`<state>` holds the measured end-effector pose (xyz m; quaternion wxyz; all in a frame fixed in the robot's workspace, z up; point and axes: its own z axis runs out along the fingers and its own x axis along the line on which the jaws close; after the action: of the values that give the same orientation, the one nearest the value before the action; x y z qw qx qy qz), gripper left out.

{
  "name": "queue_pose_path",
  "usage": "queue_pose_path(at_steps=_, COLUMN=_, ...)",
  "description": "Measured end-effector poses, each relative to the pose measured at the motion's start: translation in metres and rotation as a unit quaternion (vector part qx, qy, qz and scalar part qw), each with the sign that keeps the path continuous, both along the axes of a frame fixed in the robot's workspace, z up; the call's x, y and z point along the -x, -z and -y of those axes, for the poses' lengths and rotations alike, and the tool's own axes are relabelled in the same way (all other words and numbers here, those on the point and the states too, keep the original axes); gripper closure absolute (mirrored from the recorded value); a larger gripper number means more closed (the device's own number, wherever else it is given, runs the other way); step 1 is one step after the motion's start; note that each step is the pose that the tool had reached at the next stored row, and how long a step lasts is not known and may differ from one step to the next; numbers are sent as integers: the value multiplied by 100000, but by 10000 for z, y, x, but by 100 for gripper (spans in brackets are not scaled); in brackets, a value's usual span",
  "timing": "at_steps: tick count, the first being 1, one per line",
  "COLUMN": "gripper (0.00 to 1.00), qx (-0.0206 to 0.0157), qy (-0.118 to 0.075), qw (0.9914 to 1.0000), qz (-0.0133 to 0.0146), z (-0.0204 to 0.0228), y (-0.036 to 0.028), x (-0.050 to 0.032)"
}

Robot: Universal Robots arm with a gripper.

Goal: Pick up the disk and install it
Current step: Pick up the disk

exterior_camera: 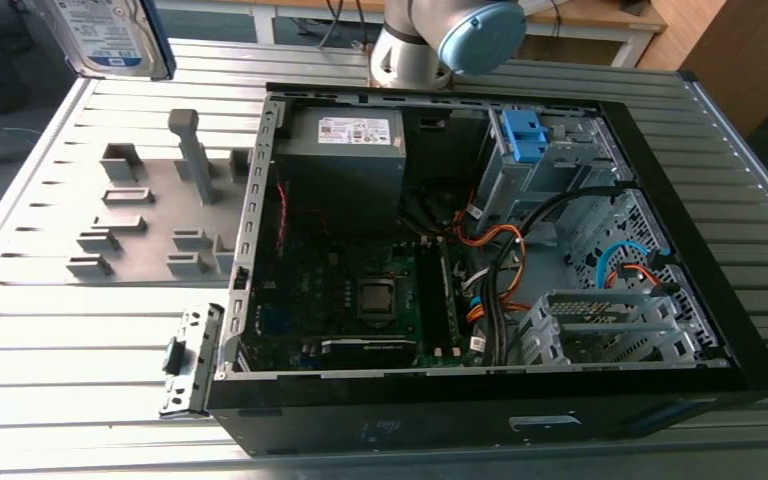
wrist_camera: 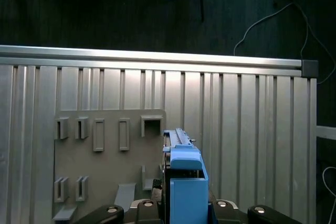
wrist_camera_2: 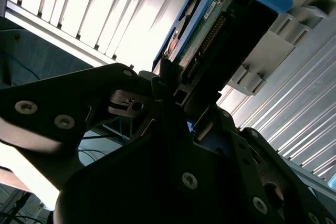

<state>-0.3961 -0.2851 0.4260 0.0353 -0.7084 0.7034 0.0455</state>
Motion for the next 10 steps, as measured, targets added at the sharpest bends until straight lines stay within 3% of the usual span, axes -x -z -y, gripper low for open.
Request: queue_pose_path(at_steps=10, gripper=64, qx=-185, qy=0, qw=100000, qz=-3, z=0, y=-104, x=0)
